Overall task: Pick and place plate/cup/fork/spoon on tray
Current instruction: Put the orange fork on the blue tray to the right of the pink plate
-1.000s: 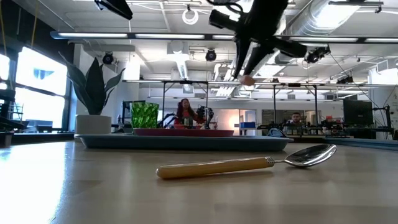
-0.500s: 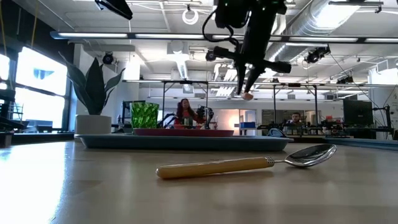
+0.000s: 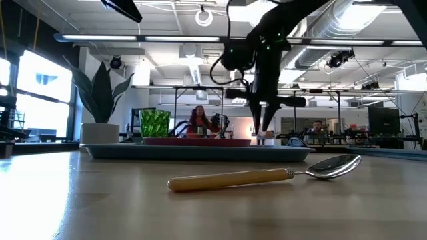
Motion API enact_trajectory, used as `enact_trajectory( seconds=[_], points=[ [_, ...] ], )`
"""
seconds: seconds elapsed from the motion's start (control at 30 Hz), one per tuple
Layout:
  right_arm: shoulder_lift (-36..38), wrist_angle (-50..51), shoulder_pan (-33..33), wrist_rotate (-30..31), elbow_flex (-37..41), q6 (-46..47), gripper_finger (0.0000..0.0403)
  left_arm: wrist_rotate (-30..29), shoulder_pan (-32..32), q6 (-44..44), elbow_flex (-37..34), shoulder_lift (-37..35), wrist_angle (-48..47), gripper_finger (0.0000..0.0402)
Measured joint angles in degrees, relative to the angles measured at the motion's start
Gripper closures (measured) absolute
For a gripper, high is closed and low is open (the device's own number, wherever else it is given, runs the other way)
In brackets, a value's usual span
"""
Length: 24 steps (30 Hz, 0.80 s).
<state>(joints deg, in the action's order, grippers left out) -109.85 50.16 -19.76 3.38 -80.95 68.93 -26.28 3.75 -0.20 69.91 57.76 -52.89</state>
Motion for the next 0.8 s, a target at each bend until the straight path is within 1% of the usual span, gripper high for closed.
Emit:
enact_trajectory(
  seconds=[0.43, 0.8],
  points=[
    [-5.09, -1.17, -0.12, -0.48, 0.04, 1.48, 0.0391, -0.02, 0.00, 2.40, 0.00, 0.00, -0.01, 0.0312],
    [-5.78, -1.43, -0.09, -0.50, 0.04, 1.13, 0.0388, -0.02, 0.00, 2.42, 0.01, 0.00, -0.01, 0.0312]
  ],
)
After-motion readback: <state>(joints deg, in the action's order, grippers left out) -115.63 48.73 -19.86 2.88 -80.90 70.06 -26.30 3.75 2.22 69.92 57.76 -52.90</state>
